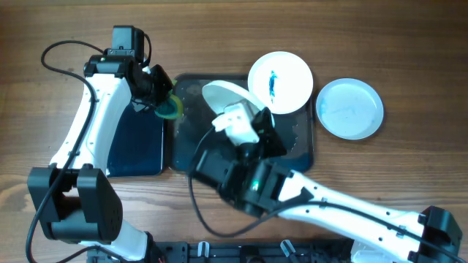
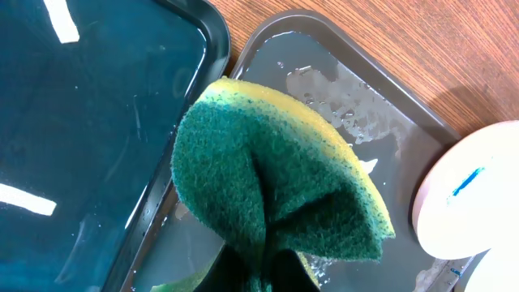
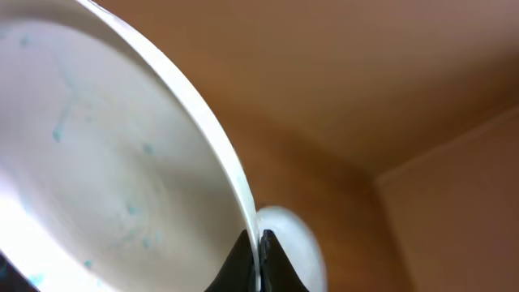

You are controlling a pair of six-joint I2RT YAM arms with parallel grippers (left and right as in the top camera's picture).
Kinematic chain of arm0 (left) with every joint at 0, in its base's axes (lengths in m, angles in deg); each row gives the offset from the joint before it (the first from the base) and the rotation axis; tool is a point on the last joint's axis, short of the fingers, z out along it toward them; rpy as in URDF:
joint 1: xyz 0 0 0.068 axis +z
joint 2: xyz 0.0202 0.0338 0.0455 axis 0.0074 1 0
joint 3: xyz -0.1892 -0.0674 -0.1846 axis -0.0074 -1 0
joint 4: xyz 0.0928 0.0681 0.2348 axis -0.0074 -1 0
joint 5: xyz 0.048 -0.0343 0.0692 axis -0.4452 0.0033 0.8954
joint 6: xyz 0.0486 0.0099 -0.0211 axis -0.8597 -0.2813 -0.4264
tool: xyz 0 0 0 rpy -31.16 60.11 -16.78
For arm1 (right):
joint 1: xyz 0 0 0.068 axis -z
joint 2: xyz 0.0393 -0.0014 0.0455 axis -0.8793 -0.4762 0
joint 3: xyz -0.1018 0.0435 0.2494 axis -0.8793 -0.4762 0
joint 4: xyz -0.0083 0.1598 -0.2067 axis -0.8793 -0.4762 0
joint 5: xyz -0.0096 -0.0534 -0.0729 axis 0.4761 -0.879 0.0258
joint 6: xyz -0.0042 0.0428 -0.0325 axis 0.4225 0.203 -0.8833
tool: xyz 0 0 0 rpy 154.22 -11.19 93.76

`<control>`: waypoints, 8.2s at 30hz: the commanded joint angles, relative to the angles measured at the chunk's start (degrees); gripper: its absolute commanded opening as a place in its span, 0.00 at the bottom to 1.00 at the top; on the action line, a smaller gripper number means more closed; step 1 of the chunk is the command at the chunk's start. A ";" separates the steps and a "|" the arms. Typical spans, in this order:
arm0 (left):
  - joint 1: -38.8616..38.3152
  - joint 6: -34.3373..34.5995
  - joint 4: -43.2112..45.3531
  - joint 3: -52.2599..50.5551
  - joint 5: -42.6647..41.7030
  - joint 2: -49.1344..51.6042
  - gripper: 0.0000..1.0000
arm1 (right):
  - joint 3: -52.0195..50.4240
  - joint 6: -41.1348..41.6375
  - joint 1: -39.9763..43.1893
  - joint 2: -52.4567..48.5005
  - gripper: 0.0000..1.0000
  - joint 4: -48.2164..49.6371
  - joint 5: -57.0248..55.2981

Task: Clean dirty plates on tray and stack at the side
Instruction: 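Carry the plate right with the right gripper and stack it on plate, then move right gripper to the blue-stained plate and drag it onto tray, then bring the sponge over the new plate with the left gripper, then scrub the third plate with the sponge while right gripper holds rim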

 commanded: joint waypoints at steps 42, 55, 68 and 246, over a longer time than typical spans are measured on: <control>-5.84 0.79 1.95 0.15 3.52 0.61 0.04 | -0.81 -3.26 85.05 -16.28 0.06 -2.54 75.14; -5.84 0.79 1.88 0.15 3.54 0.61 0.04 | 4.31 -13.51 84.39 -10.75 0.35 -5.75 88.59; -5.84 0.83 1.90 0.15 3.52 0.61 0.04 | 13.68 -19.04 64.13 -11.32 0.62 1.31 81.42; -20.83 0.90 17.29 -6.51 23.85 18.93 0.04 | 7.10 -3.23 43.34 -37.64 0.04 9.62 98.77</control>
